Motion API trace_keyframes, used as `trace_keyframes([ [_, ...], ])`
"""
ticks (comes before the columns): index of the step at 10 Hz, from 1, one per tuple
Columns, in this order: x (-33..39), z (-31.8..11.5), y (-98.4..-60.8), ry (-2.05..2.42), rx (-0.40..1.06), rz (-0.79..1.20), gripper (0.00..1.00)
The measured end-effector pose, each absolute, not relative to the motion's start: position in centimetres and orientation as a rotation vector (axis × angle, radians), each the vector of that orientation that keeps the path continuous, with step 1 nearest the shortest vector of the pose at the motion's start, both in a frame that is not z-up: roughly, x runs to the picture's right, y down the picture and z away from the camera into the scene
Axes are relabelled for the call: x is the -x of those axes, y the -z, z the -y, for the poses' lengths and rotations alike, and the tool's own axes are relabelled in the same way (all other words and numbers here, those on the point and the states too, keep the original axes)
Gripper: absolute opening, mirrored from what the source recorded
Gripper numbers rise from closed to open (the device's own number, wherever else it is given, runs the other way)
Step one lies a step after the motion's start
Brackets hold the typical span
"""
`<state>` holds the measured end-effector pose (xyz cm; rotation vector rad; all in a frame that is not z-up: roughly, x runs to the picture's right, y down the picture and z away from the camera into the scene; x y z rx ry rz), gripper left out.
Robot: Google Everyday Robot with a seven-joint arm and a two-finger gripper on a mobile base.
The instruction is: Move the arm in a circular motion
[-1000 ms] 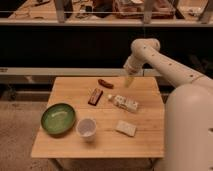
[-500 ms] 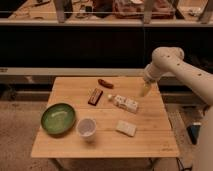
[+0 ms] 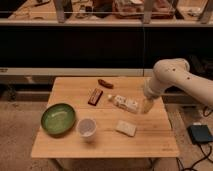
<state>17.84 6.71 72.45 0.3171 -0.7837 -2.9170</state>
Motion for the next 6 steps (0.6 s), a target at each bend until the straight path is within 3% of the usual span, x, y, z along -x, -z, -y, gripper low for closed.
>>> trace_keyframes([
  [3, -10.1, -10.0, -69.0, 3.043, -0.454, 0.855, 0.80],
  [6, 1.1, -11.5, -67.1, 3.173, -0.734, 0.935, 0.80],
])
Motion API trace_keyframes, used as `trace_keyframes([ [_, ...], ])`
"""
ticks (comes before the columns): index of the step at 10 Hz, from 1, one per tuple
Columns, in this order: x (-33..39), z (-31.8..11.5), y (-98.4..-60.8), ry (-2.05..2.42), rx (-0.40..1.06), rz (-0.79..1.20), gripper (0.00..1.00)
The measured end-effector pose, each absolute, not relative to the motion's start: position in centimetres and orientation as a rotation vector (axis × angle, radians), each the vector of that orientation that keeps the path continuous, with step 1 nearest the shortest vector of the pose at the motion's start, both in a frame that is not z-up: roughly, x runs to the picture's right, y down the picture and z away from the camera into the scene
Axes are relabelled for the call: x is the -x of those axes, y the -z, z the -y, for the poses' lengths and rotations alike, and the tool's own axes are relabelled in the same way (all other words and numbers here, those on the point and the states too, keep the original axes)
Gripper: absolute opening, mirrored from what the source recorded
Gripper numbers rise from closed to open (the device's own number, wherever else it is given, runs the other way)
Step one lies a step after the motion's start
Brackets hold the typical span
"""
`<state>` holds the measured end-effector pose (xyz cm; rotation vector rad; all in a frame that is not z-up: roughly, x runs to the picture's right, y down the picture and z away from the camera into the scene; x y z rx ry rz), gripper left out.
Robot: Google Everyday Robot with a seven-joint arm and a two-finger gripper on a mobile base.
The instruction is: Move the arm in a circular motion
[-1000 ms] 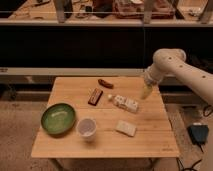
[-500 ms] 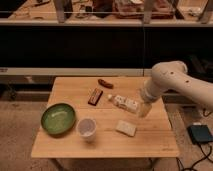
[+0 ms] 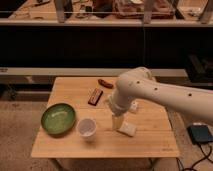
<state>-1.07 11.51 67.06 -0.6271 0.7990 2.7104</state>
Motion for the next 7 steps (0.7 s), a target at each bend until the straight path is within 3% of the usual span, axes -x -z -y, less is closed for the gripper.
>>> trace_keyframes([
  [3, 9.1, -8.5, -69.3, -2.574, 0.759, -0.721, 0.80],
  [7, 12.8, -2.0, -77.1, -2.560, 0.740, -0.663, 0.80],
])
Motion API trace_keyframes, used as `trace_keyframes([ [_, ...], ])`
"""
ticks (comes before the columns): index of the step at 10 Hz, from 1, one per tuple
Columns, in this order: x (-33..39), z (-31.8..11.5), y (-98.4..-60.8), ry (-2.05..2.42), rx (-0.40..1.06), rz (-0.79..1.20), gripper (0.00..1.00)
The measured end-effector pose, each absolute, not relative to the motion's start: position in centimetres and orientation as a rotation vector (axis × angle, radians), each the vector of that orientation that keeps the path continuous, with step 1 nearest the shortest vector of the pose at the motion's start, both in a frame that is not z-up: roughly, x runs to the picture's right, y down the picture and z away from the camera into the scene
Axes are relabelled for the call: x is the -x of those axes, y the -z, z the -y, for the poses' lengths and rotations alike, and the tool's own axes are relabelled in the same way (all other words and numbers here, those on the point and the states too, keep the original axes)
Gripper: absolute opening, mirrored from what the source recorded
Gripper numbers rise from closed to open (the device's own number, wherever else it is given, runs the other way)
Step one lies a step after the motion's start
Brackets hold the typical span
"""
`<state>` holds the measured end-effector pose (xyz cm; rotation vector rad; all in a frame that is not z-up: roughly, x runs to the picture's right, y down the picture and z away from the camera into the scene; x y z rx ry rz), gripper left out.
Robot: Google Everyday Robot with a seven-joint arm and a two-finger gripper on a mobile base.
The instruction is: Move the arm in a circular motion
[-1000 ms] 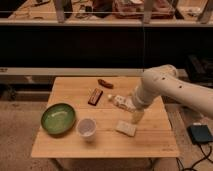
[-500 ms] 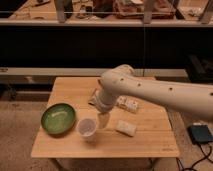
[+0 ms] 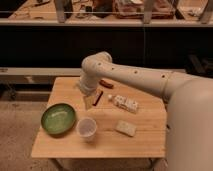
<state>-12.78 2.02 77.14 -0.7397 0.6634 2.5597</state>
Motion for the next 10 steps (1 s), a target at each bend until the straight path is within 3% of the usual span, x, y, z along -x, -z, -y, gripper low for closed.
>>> trace_keyframes([
  [2, 10.6, 2.2, -82.4, -2.656, 0.684, -0.676, 0.80],
  [5, 3.1, 7.7, -86.9, -2.856, 0.627, -0.699, 0.80],
  [8, -5.4, 9.5, -87.4, -3.039, 0.596, -0.750, 0.80],
  [10, -12.5, 8.1, -86.7, -3.158, 0.585, -0.818, 0.80],
])
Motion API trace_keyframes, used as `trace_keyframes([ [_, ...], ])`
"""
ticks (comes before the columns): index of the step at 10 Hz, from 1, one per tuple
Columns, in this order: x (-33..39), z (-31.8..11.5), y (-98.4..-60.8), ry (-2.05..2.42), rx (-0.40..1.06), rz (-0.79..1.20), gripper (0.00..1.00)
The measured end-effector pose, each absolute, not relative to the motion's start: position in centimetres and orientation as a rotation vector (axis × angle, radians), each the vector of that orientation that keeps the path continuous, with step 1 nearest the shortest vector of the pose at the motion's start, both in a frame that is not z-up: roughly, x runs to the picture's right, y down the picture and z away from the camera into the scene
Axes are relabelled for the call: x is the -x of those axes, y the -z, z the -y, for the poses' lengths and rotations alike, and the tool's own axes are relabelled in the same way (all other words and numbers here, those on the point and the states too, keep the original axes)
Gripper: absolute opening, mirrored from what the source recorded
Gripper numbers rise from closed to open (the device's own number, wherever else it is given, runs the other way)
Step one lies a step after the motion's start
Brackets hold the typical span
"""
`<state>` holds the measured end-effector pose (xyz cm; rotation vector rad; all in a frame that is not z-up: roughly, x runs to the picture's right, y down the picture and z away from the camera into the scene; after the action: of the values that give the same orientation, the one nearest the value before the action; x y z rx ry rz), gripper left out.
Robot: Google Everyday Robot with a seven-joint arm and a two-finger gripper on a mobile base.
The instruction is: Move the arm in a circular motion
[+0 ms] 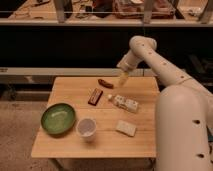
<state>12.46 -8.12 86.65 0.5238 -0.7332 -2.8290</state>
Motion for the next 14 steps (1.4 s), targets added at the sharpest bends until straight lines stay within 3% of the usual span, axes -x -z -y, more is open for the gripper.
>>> trace_keyframes([
  [3, -20.6, 2.5, -83.8, 2.747, -0.449, 0.774, 0.80],
  [9, -19.1, -9.7, -73.5, 2.933, -0.398, 0.911, 0.80],
  [11, -13.8, -12.5, -71.3, 2.966, -0.507, 0.958, 0.80],
  [14, -3.8, -12.6, -69.5, 3.046, -0.782, 0.961, 0.80],
])
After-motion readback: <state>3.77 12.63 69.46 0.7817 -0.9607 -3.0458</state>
